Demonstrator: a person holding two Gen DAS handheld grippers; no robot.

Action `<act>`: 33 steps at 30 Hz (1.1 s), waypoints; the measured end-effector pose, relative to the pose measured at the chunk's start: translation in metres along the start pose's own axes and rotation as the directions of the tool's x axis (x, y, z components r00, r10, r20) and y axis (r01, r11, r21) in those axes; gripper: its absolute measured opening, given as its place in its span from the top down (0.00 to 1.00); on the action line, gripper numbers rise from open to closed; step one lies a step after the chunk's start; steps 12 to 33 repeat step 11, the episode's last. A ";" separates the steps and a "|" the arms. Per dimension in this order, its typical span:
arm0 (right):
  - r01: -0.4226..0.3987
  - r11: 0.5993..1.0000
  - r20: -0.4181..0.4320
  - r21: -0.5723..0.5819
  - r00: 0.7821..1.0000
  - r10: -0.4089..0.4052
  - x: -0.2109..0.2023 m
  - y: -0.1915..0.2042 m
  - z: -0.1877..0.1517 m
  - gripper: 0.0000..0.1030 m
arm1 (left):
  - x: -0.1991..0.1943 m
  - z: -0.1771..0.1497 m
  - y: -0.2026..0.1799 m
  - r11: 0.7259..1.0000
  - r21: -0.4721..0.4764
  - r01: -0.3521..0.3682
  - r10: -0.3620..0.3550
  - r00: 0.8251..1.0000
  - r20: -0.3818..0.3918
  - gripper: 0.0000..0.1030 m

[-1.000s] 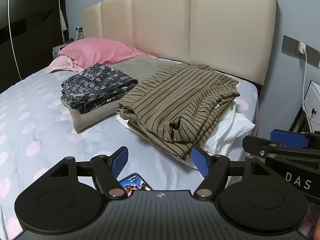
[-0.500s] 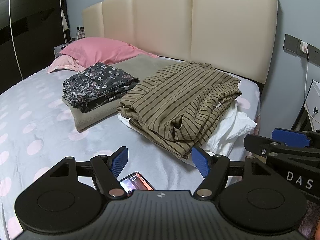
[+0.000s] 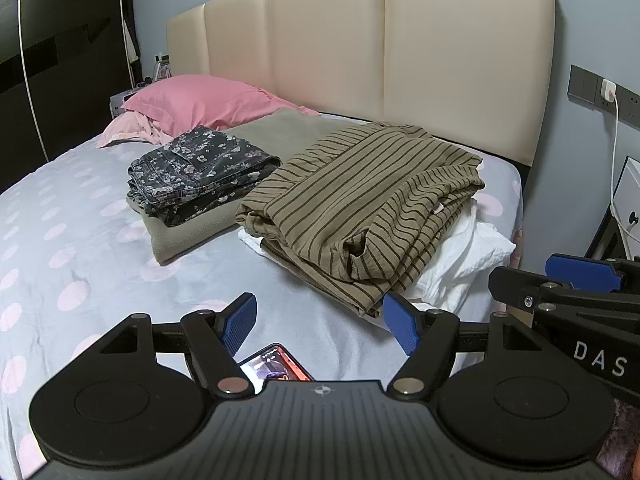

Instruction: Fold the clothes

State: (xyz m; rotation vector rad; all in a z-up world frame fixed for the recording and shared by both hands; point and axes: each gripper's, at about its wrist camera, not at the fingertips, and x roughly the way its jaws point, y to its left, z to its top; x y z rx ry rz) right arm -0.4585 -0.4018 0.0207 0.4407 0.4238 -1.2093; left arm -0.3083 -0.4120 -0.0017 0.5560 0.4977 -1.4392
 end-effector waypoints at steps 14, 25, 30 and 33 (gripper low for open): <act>0.002 1.000 -0.001 -0.001 1.000 -0.002 -0.002 0.002 0.000 0.49 | -0.003 0.000 0.000 1.000 0.010 0.008 -0.008 1.000 0.004 0.36; 0.002 1.000 -0.001 -0.001 1.000 -0.002 -0.002 0.002 0.000 0.49 | -0.003 0.000 0.000 1.000 0.010 0.008 -0.008 1.000 0.004 0.36; 0.002 1.000 -0.001 -0.001 1.000 -0.002 -0.002 0.002 0.000 0.49 | -0.003 0.000 0.000 1.000 0.010 0.008 -0.008 1.000 0.004 0.36; 0.002 1.000 -0.001 -0.001 1.000 -0.002 -0.002 0.002 0.000 0.49 | -0.003 0.000 0.000 1.000 0.010 0.008 -0.008 1.000 0.004 0.36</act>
